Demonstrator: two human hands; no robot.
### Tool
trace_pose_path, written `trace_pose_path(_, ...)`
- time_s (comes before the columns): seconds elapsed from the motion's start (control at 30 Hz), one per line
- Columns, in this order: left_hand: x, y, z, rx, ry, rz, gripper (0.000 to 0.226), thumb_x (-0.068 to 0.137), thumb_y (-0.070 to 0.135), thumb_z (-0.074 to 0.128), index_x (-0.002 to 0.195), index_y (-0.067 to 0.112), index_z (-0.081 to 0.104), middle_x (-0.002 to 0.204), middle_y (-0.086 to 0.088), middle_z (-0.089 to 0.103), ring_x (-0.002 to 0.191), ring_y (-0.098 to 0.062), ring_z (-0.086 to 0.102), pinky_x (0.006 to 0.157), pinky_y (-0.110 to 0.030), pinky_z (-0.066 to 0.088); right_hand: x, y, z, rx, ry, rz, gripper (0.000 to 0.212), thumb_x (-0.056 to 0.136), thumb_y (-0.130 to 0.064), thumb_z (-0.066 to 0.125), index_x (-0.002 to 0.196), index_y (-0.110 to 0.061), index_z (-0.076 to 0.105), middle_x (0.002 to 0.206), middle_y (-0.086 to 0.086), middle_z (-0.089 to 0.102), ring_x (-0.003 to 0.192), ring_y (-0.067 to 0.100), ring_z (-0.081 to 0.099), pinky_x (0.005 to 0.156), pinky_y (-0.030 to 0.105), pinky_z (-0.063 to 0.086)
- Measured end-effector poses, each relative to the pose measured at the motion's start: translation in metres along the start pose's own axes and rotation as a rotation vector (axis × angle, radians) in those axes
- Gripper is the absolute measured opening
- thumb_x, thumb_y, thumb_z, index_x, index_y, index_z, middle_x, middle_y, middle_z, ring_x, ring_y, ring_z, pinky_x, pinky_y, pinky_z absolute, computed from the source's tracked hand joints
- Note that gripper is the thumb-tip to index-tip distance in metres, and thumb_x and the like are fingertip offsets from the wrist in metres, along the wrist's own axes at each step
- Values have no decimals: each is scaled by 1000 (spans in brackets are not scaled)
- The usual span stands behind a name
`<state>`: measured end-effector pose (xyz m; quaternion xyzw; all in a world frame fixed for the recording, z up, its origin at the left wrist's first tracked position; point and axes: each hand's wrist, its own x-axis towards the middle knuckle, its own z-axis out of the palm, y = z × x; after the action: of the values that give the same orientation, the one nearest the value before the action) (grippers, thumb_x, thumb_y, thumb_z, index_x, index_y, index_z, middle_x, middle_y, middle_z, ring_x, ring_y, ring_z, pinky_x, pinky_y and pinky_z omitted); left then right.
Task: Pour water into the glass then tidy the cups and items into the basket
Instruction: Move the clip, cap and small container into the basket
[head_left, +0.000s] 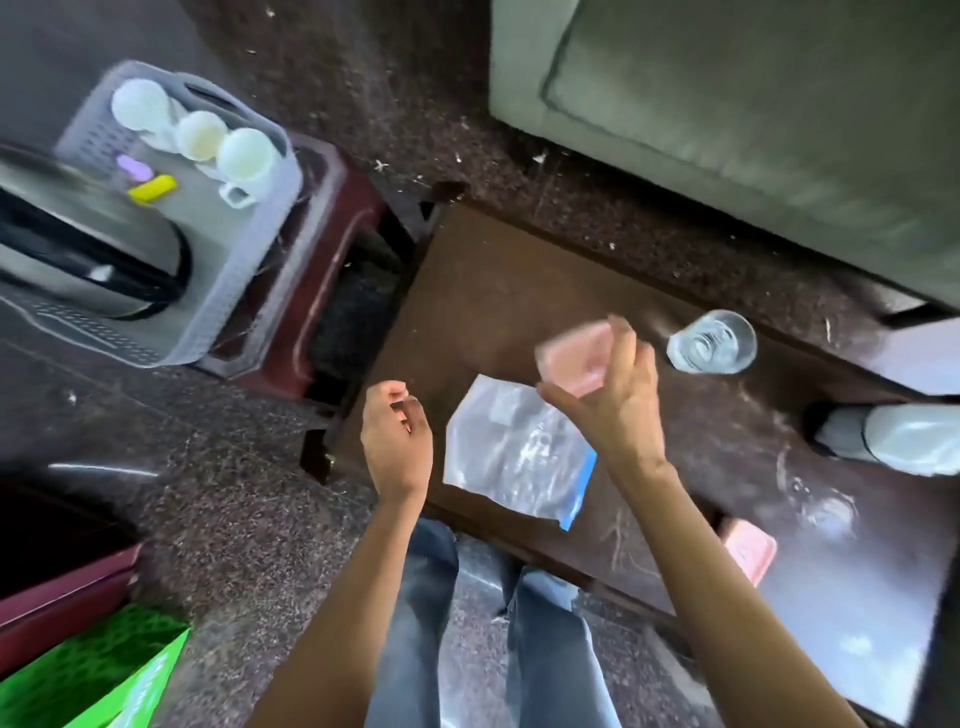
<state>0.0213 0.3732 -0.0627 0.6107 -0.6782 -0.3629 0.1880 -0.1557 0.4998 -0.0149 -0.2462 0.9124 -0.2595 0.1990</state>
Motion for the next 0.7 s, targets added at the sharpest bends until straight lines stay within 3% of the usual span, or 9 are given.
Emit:
trace_pose_path(0.13,57,-1,-40,-114,32,2,13,92,8,49,104,8,55,95,-1,60,84,-22,66,71,-25,52,48,-133,33,164,-17,-196,101,58,-44,86,136,-8,34,123,12,45,110,29,47,92,37,43)
trace_pose_path(0.3,123,-10,-87,-92,13,30,9,95,11,47,99,14,55,90,2,63,78,-15,66,63,-3,42,97,-262,105,121,-111,-385,102,54,-43,87,133,-3,38,115,16,43,103,31,46,93,36,46)
trace_pose_path(0.47,157,-37,-110,-55,-41,-13,12,94,11,50,103,11,58,94,0,68,79,-10,63,65,2,40,123,-337,172,-80,-251,-461,105,56,-49,85,135,-2,34,126,16,44,116,36,46,100,42,42)
trace_pose_path(0.7,166,-65,-113,-93,-106,-52,12,93,9,52,103,8,59,93,-5,70,81,-16,67,76,-27,55,123,-357,238,-419,-262,-402,108,54,-55,85,133,-5,31,129,13,48,124,31,39,102,39,35)
